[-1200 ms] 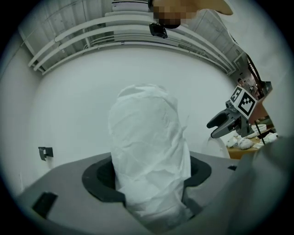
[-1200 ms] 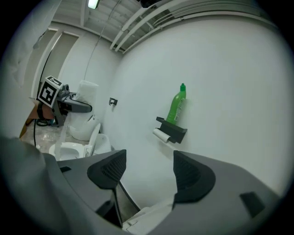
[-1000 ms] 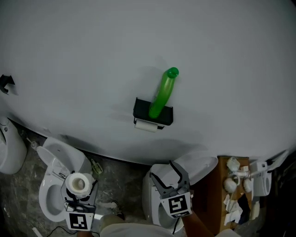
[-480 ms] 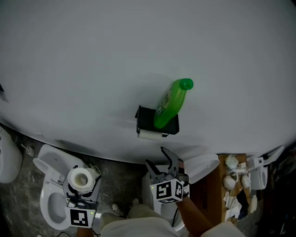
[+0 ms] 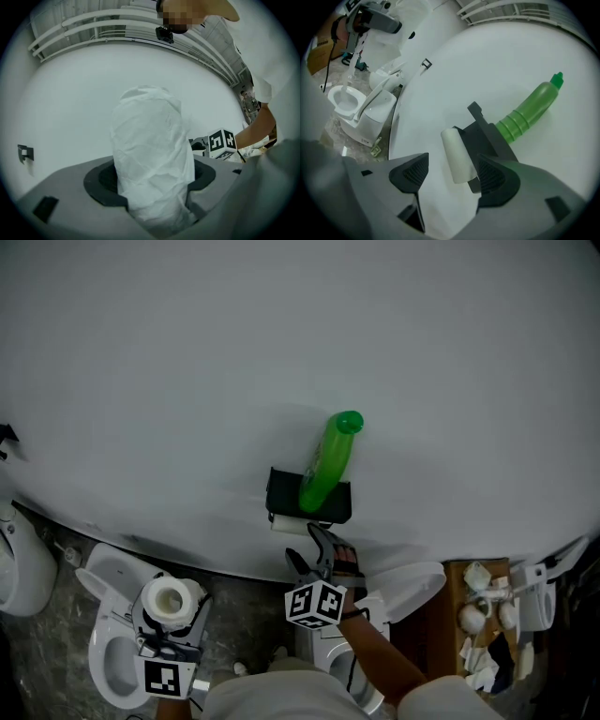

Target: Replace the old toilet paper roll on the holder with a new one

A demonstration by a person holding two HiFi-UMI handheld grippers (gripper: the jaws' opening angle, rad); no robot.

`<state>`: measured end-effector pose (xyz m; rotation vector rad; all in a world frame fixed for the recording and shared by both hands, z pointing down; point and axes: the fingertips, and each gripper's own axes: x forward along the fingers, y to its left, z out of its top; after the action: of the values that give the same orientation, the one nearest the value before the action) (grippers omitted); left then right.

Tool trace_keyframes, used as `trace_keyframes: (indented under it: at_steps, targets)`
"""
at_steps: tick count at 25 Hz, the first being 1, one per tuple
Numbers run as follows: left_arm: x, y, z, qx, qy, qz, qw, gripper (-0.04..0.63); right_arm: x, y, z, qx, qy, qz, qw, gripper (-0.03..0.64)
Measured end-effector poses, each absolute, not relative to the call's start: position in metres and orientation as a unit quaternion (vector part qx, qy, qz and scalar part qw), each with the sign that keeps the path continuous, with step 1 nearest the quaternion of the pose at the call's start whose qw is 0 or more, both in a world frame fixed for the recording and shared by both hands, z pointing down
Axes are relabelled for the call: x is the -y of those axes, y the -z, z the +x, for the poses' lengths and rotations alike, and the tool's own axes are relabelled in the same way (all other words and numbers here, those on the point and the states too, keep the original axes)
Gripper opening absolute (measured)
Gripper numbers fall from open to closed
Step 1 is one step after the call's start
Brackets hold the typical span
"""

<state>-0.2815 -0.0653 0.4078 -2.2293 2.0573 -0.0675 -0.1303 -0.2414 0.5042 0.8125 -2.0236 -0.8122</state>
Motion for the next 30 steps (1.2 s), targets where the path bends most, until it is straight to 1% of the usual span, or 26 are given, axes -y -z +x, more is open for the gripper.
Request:
trace_keyframes:
  at_steps: [4, 9, 21, 22, 24, 28, 30]
  targets:
    - [0.061, -0.41, -0.279, -0.681, 0.028, -0.73, 0.048, 0.337, 0.247, -0.506, -0.137, 0.799, 0.326, 0.32, 0.391, 0.298]
    - [0.054, -0.409, -0.272, -0.681, 0.035, -0.729, 0.053, 0.337, 0.246, -0.509, -0.153, 0.797, 0.362, 0.301, 0.378, 0.296]
    - [0.03, -0.418, -0.278, -0.691, 0.043, -0.72, 0.039, 0.337, 0.262, -0.519, -0.157, 0.757, 0.422, 0.283, 0.411, 0.296]
    - [0.029, -0.418, -0.278, -0.692, 0.043, -0.72, 0.038, 0.337, 0.263, -0.52, -0.157, 0.755, 0.425, 0.28, 0.413, 0.286]
    - [0.027, -0.418, -0.277, -0.693, 0.041, -0.719, 0.035, 0.337, 0.263, -0.52, -0.157, 0.752, 0.429, 0.277, 0.417, 0.245]
    - [0.021, -0.418, -0.279, -0.694, 0.043, -0.718, 0.037, 0.337, 0.263, -0.517, -0.157, 0.749, 0.434, 0.278, 0.417, 0.217]
    - [0.021, -0.418, -0.279, -0.694, 0.043, -0.718, 0.04, 0.337, 0.265, -0.514, -0.155, 0.746, 0.44, 0.279, 0.414, 0.183]
